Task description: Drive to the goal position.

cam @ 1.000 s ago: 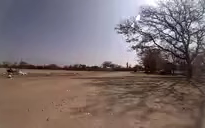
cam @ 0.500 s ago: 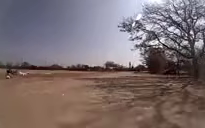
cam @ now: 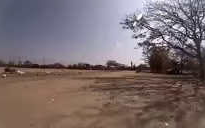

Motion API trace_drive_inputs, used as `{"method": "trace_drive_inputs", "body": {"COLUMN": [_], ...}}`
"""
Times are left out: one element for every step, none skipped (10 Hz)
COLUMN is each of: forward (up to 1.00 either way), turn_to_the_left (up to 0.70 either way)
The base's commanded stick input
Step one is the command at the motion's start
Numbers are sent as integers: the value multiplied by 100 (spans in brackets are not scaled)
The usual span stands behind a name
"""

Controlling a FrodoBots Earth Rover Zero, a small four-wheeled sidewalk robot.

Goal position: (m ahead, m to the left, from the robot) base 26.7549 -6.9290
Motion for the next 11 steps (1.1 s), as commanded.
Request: {"method": "trace_drive_inputs", "body": {"forward": [100,100,100,100,100,100,100,100,100,100,100], "turn_to_the_left": [0,0,0,0,0,0,0,0,0,0,0]}}
